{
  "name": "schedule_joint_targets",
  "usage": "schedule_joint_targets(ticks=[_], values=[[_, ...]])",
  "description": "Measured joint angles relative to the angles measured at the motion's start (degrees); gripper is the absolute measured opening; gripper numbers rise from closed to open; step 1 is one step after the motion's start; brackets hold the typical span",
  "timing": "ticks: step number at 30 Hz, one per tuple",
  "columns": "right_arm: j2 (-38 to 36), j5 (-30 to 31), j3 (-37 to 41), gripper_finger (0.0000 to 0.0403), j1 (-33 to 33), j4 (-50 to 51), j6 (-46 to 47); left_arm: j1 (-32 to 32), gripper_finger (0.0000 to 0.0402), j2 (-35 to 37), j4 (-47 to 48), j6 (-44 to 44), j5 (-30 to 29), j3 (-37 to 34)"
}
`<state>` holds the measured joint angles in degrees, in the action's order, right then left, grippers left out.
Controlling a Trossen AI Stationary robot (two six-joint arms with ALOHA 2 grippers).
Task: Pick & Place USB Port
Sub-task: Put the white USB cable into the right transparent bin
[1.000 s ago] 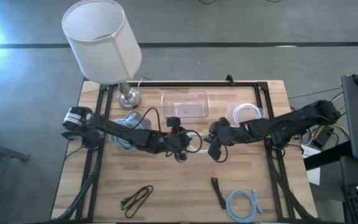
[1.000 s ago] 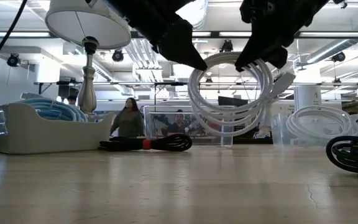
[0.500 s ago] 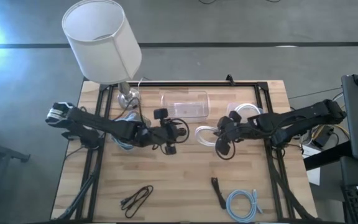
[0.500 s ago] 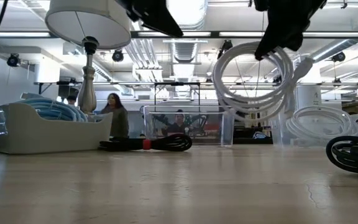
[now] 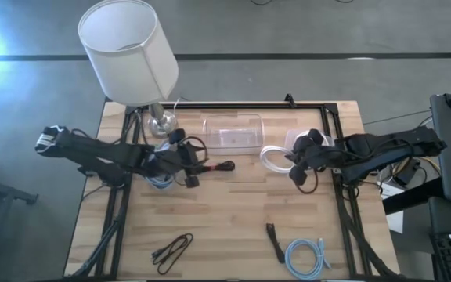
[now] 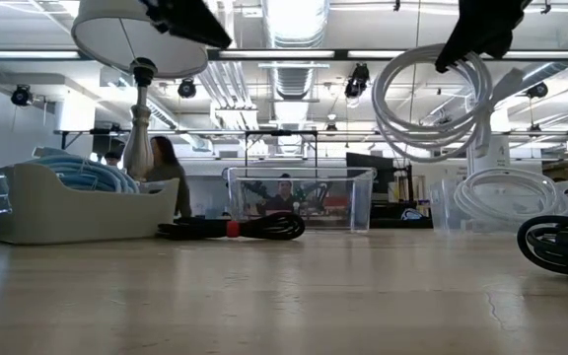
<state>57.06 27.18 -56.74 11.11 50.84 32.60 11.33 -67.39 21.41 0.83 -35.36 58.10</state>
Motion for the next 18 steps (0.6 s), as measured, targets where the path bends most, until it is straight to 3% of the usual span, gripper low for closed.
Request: schedule_joint_targets(ticks=[11,18], values=[[-3.9,-0.2,1.7,0.0038,0.0,8.0,0.6,0.0,0.0163,10.5,-15.3,1.7,0.8,-17.8],[-3.8,3.8,1.8,0.0038,0.0,17.2,3.7,0.0,0.0163,13.8,-19.5,2.1,0.9,-22.9]])
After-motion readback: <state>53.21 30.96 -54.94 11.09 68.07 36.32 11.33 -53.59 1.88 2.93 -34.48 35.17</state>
